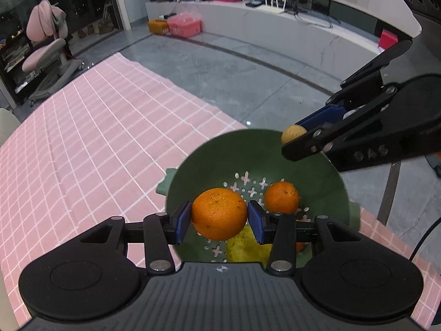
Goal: Organize fruits
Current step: 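Carry the orange and kiwi over the colander with both tools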
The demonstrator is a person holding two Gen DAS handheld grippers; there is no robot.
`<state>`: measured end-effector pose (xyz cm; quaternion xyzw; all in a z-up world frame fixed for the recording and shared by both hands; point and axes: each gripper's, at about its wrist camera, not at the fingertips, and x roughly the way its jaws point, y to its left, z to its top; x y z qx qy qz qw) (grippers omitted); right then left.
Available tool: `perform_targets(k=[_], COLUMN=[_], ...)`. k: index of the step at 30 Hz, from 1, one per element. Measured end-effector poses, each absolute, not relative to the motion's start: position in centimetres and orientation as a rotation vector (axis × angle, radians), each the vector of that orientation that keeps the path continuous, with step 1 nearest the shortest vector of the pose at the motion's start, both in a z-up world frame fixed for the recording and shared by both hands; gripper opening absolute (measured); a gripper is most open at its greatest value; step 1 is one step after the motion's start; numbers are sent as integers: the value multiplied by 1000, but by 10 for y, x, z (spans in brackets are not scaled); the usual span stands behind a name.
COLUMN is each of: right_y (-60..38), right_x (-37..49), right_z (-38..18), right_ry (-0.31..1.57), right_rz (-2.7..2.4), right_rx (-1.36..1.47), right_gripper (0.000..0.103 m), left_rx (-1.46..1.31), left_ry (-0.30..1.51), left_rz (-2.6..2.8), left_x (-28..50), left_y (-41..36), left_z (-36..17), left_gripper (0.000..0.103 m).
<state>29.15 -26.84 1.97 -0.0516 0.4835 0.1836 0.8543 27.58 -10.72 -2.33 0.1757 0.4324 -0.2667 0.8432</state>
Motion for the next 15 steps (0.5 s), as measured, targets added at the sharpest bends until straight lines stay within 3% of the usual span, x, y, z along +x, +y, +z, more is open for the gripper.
perform_targets(k=[15], right_y=[-242], right_x=[322], right_z=[-43], right_ry=[1148], right_rz=[400], right_rx=[-98], right_gripper=[21], left_rx=[426], left_ry=[980], left_rz=[-528], left_x=[287], left_y=[-127], left_z=[-55], left_gripper=[51])
